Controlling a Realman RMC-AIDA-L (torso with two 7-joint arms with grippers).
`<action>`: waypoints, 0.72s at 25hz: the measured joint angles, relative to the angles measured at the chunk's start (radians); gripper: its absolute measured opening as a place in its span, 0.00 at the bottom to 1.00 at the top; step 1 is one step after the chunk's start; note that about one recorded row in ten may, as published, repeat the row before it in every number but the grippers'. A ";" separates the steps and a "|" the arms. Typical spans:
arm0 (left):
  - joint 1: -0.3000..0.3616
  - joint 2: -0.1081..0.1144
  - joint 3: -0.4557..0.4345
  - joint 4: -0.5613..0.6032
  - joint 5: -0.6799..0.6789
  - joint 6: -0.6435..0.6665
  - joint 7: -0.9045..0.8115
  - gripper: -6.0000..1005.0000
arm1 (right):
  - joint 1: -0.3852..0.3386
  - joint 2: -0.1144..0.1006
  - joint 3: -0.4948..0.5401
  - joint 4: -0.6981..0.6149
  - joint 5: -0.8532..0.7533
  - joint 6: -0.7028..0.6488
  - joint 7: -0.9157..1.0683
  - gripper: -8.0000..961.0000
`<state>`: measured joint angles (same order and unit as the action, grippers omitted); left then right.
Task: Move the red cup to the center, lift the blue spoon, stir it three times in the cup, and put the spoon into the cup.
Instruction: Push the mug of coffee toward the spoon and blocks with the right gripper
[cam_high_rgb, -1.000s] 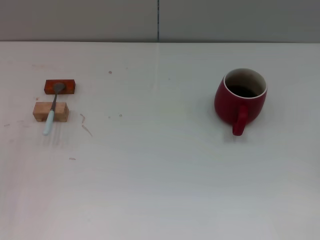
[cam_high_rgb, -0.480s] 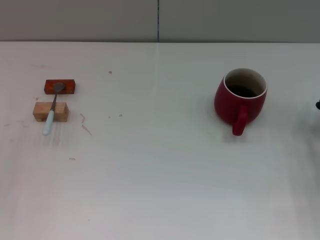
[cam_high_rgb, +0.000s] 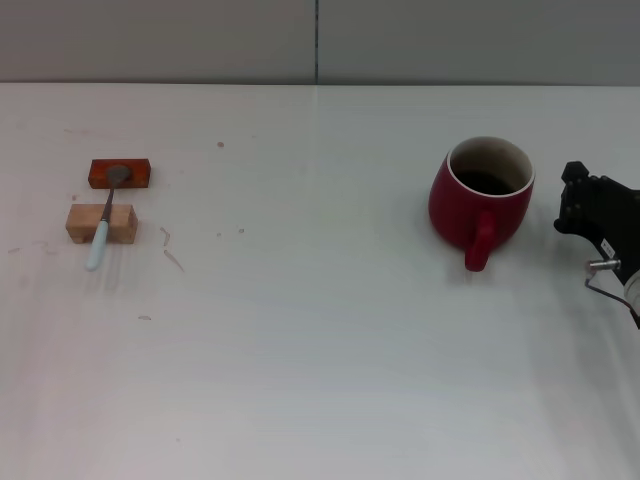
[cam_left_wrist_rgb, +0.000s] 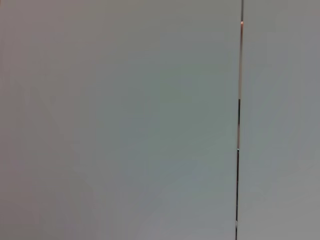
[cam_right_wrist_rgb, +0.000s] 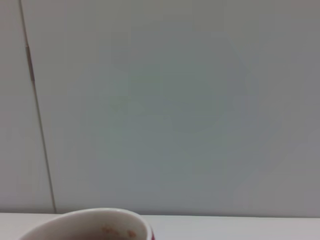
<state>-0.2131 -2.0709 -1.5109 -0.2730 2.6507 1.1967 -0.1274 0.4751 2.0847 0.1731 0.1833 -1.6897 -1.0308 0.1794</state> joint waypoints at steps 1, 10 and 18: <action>0.000 0.000 0.000 0.000 0.000 0.000 0.000 0.83 | 0.000 0.000 0.000 0.001 -0.009 0.000 0.000 0.03; 0.000 0.000 0.000 0.000 0.000 0.000 0.000 0.83 | 0.012 0.001 -0.001 0.018 -0.069 0.002 -0.001 0.05; 0.000 0.000 0.000 0.000 0.000 0.000 0.000 0.83 | 0.029 -0.001 -0.001 0.044 -0.089 0.024 -0.001 0.06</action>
<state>-0.2132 -2.0709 -1.5109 -0.2730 2.6507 1.1964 -0.1274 0.5046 2.0835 0.1718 0.2274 -1.7785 -1.0069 0.1781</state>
